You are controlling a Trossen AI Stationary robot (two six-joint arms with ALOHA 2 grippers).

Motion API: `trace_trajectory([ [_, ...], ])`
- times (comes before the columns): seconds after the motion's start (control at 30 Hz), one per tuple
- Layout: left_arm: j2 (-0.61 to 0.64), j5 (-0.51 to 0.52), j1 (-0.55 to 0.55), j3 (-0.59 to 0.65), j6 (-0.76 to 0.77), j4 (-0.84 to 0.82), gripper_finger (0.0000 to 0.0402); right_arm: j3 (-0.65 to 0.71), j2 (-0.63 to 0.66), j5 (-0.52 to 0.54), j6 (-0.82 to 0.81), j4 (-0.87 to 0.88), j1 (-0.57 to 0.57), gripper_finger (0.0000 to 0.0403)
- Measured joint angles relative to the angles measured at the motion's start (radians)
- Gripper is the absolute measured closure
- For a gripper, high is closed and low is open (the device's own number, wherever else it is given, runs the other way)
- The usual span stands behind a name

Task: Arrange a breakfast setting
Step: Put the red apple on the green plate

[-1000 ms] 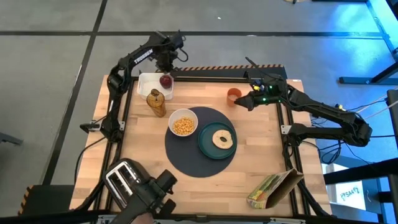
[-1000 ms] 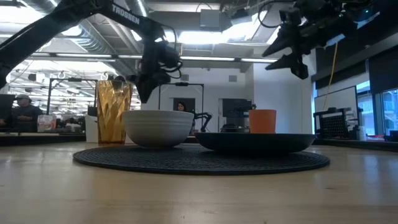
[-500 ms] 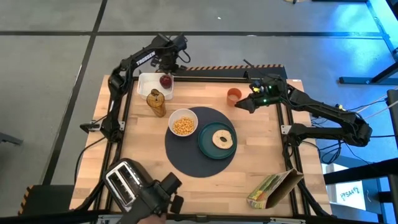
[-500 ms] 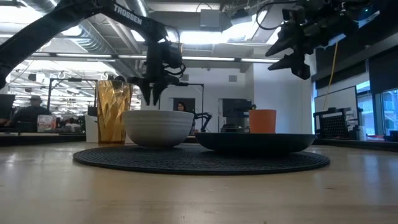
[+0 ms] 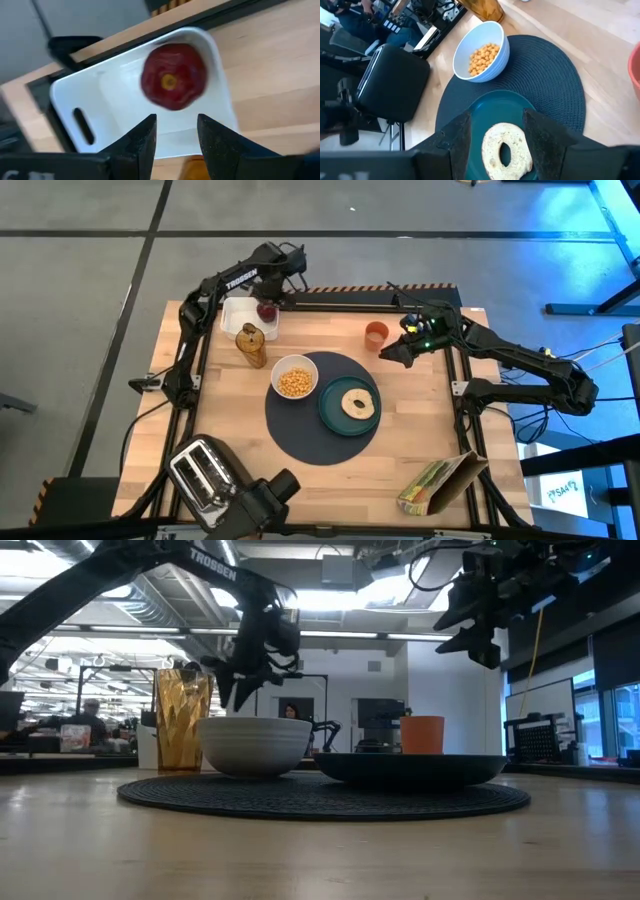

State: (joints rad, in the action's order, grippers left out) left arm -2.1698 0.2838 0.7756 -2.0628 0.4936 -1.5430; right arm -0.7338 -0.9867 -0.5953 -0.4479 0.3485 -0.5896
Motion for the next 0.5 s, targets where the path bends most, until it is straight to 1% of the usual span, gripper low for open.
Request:
trace_trajectory([
  [0.07,-0.002,0.065,0.003,0.000,0.005,-0.002,0.0265,0.000,0.000,0.000,0.008,0.000,0.000,0.0235],
  [0.1,-0.002,0.081,0.003,0.000,0.011,0.017,0.0265,0.000,0.000,0.001,0.008,0.000,0.000,0.0235],
  [0.2,-0.001,0.049,0.018,-0.001,0.044,0.061,0.0265,0.000,0.000,-0.005,0.013,0.000,0.000,0.0235],
  [0.33,-0.001,0.086,0.021,-0.003,0.110,0.079,0.0265,0.000,0.000,-0.021,0.041,0.002,0.000,0.0235],
  [0.5,-0.001,0.096,0.011,-0.003,0.220,0.067,0.0265,0.000,0.000,-0.026,0.063,0.012,0.000,0.0235],
])
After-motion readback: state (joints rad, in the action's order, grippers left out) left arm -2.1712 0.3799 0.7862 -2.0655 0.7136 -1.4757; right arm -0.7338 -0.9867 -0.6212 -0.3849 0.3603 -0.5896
